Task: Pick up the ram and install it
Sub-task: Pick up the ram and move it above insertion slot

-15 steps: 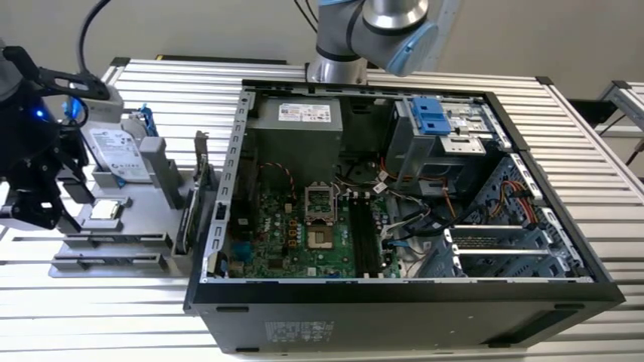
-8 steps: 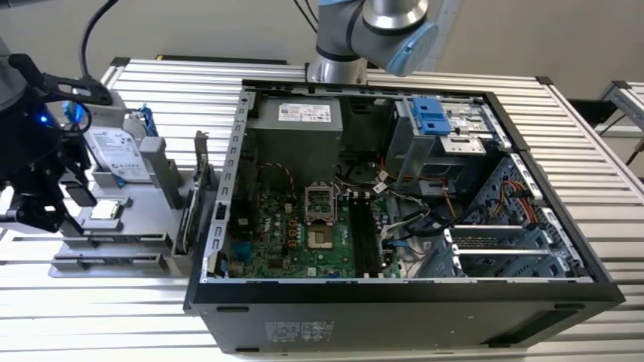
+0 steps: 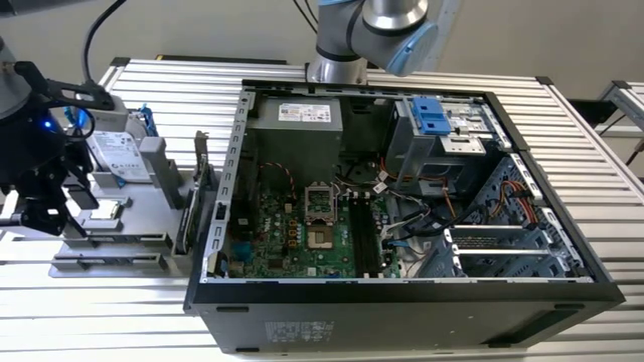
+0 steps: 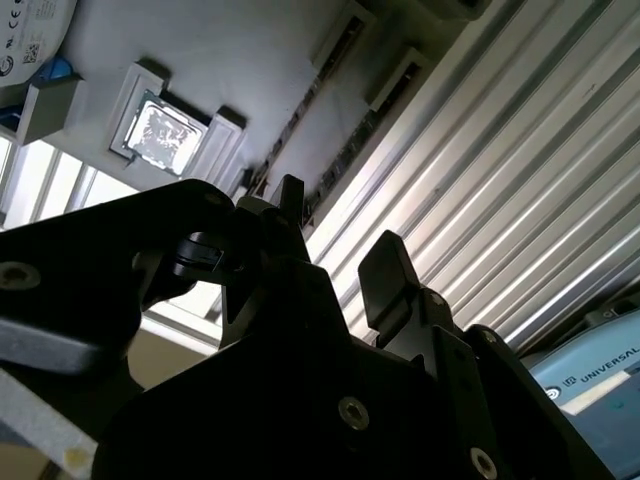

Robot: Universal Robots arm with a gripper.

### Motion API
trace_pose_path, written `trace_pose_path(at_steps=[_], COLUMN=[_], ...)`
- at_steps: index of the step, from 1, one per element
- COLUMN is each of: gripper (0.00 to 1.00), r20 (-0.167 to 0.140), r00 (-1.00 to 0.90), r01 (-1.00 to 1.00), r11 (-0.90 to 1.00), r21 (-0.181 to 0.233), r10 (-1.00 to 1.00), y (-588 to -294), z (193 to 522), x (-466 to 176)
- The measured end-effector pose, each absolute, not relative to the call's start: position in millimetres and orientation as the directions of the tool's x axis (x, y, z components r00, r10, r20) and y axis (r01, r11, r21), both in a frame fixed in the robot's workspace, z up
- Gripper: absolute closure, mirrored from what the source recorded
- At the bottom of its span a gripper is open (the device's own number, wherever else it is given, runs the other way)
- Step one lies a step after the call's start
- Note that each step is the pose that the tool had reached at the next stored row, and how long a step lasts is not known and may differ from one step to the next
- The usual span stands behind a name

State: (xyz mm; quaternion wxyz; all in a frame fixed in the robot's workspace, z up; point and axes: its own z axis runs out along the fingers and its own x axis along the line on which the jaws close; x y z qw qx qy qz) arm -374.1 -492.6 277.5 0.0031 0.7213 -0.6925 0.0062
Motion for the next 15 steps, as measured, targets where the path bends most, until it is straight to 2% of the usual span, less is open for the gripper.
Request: trace_pose_path(at_steps=[15], gripper=[0.0], r20=[0.013], r00=[0.045], r01=[-0.999], r11=[-0.045], r21=[-0.004], r10=[-0.999], y=[-494], z=[266], x=[-374])
